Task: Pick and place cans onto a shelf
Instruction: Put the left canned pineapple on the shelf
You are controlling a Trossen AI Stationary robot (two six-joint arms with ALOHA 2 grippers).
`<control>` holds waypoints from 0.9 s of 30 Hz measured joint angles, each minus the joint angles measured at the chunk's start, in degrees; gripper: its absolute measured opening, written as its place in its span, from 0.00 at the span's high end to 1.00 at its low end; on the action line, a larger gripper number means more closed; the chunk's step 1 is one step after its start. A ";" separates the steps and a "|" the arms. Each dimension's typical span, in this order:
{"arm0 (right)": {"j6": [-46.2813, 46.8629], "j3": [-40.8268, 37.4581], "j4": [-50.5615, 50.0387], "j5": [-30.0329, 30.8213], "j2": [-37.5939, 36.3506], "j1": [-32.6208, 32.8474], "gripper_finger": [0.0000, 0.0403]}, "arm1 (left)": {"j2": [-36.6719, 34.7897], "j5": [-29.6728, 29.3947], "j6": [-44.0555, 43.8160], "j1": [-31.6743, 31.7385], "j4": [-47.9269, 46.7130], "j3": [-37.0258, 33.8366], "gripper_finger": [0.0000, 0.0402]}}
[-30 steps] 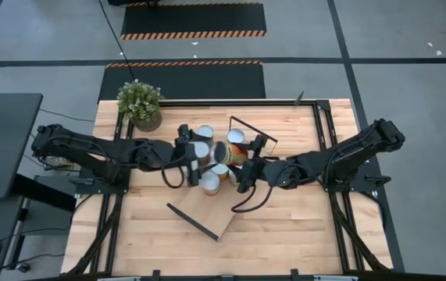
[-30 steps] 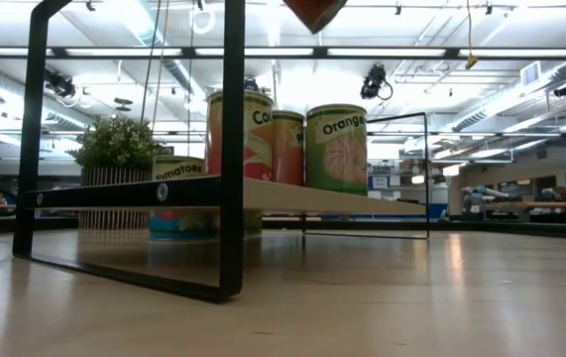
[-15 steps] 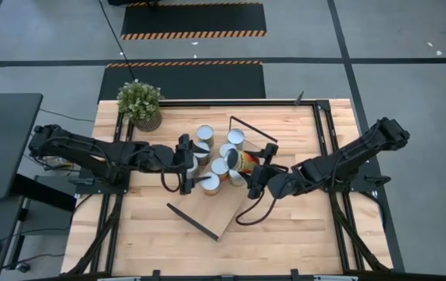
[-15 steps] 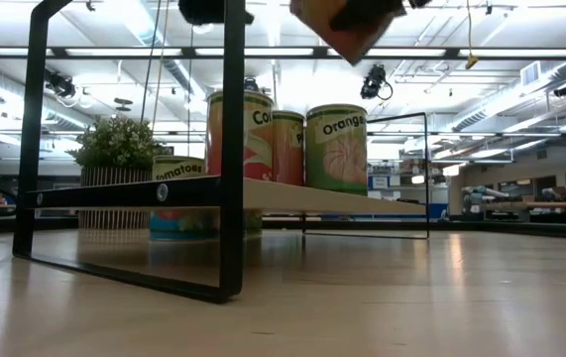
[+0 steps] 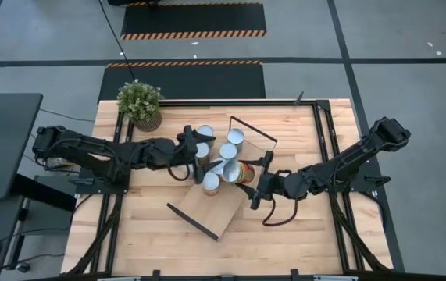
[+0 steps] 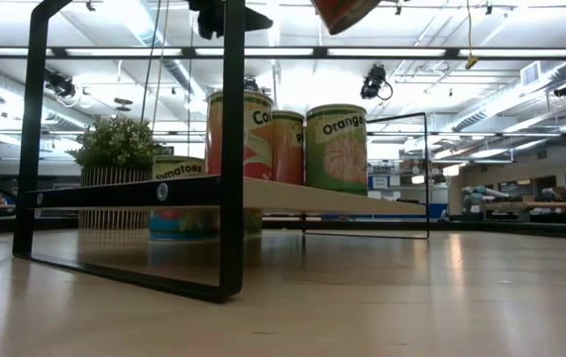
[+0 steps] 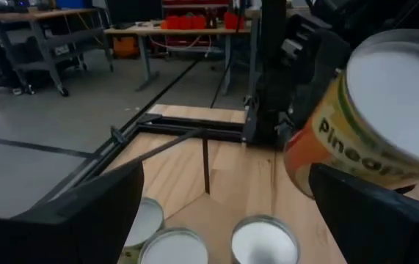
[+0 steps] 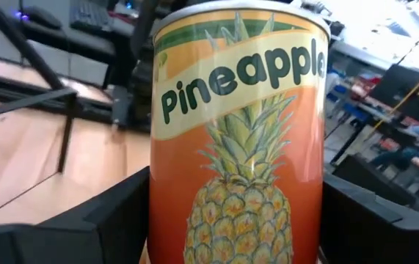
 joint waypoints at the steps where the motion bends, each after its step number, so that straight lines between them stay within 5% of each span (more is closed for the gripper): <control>1: -0.33 -0.24 1.47 -0.37 0.00 -0.19 0.20 | 0.42 0.08 -0.01 0.15 1.16 0.00 0.02; 27: 0.99 -0.54 2.91 -3.12 0.02 -5.07 0.20 | 2.00 2.43 -0.56 0.22 7.71 -0.04 0.02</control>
